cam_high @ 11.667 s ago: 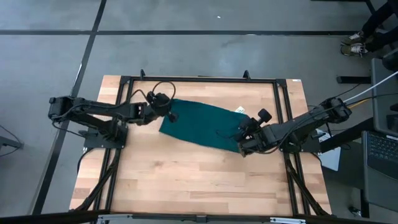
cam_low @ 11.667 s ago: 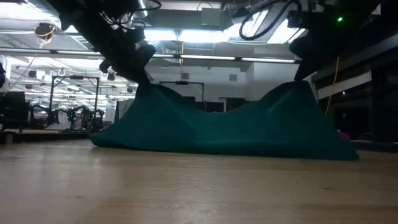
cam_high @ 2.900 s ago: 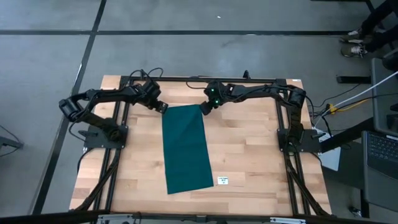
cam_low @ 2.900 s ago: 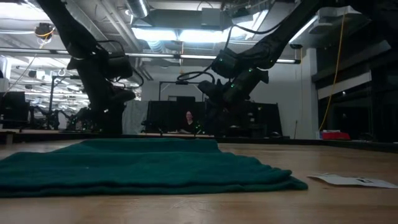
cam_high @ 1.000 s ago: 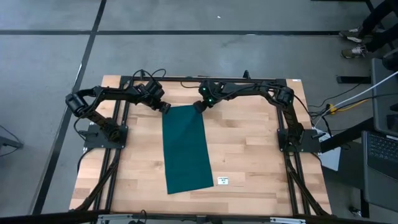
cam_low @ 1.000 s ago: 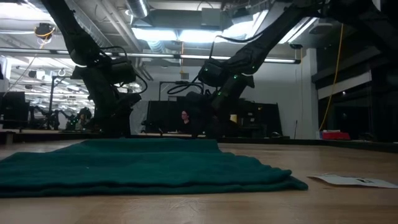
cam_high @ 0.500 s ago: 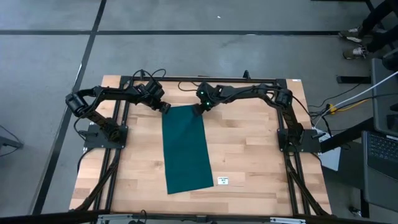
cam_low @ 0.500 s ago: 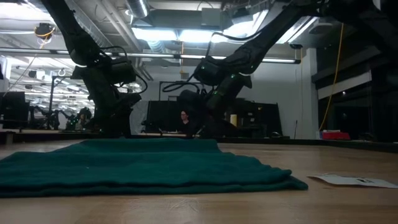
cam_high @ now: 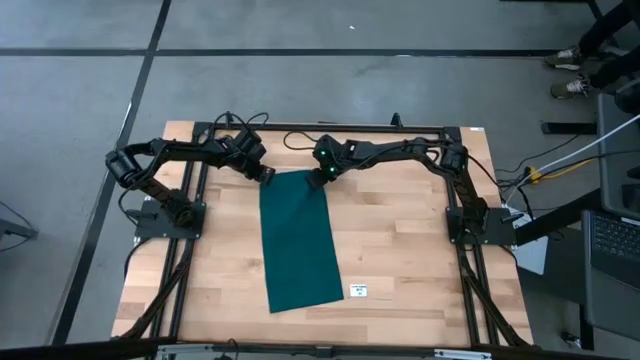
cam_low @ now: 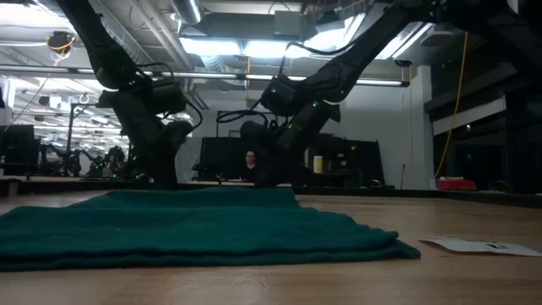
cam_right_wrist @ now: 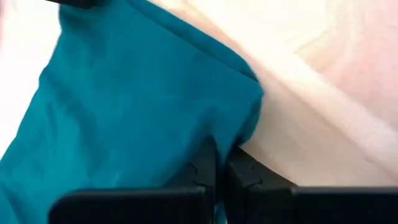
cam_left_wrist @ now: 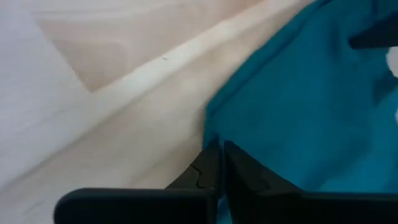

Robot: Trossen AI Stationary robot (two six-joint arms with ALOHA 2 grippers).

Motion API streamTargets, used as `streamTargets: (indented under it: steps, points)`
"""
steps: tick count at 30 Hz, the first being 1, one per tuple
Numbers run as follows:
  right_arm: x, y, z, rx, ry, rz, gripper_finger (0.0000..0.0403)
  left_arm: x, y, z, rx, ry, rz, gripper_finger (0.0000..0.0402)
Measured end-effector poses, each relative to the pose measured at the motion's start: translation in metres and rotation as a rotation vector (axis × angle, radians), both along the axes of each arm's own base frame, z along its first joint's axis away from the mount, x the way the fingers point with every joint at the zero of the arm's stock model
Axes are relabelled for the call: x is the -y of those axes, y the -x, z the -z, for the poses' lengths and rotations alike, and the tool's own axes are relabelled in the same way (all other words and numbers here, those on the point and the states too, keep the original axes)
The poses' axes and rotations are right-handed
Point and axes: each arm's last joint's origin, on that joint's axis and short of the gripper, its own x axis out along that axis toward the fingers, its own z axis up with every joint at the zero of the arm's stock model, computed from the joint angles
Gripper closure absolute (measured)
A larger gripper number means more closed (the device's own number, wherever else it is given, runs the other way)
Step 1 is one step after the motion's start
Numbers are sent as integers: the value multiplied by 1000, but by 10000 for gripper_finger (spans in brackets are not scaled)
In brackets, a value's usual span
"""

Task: Fold microfiber towels
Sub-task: Fold the blue napkin

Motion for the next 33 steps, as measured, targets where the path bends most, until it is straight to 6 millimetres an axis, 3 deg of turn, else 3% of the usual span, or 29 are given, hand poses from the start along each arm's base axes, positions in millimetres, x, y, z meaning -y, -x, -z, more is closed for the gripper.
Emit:
streamTargets:
  steps: [4,8,13,18,22,26,33]
  points:
    - [-4,-1,-5,24,4,-36,397,4,-5,-5,49,-3,34,396]
    - [-3,6,-29,20,50,-51,399,8,-6,-20,98,-41,39,397]
    - [9,35,-67,-94,181,-21,401,8,4,-50,181,-152,-41,398]
    - [33,57,-104,-30,263,38,401,-3,9,-85,349,-229,-92,398]
    - [37,70,-124,1,272,38,402,-11,5,-112,439,-245,-63,399]
    - [13,81,-147,-20,279,-25,402,11,-5,-135,488,-230,32,399]
    - [-48,95,-185,-22,353,-107,402,82,-10,-166,564,-272,100,399]
